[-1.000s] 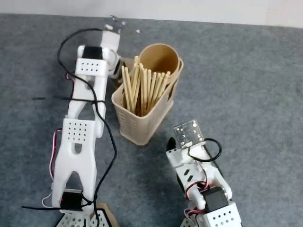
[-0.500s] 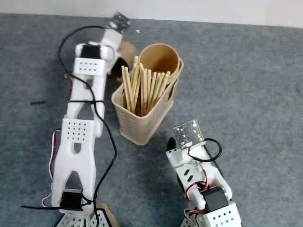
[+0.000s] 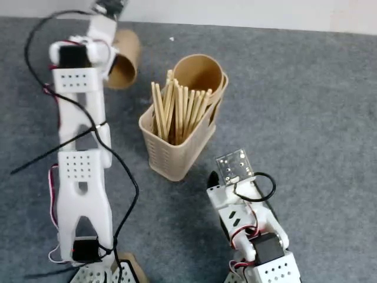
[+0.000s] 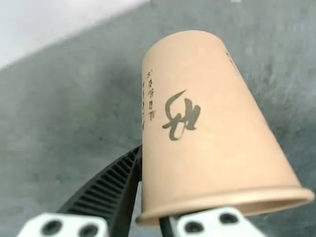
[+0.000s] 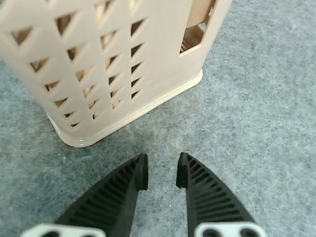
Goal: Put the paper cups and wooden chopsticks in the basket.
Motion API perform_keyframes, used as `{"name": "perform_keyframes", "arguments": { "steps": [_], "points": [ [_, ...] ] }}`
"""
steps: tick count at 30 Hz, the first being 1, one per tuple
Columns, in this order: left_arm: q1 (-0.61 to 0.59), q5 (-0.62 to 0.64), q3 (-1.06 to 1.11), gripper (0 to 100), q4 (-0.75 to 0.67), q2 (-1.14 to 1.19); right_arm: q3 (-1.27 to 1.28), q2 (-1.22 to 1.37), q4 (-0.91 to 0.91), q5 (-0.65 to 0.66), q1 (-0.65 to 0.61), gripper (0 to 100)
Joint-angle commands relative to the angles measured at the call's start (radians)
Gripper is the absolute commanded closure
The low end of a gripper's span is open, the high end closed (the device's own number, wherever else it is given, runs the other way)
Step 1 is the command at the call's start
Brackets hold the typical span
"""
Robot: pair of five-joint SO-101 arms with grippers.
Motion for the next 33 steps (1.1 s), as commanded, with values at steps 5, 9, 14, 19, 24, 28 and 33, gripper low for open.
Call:
{"name": "perform_keyframes", "arguments": {
  "steps": [5,9,14,19,24,28,33],
  "points": [
    [0.077,0.021,-0.008,100,0.086,-0.4,0.137,-0.013,0.002,-0.009,0.012,88.9],
    [0.171,0.021,0.156,100,0.086,-0.61,0.137,-0.013,0.002,-0.009,0.01,88.9],
    [0.406,0.015,0.492,100,0.083,-0.872,0.137,-0.013,0.002,-0.009,0.01,88.9],
    [0.513,0.018,0.696,100,0.048,-0.967,0.137,-0.013,0.002,-0.008,0.01,88.9],
    [0.495,0.021,0.716,100,0.06,-0.924,0.137,-0.013,0.002,-0.008,0.01,88.9],
    [0.452,0.089,0.71,98,0.041,-0.917,0.137,-0.013,0.002,-0.008,0.01,88.9],
    [0.43,0.132,0.71,85,0.034,-0.924,0.137,-0.013,0.002,-0.008,0.01,88.9]
  ]
}}
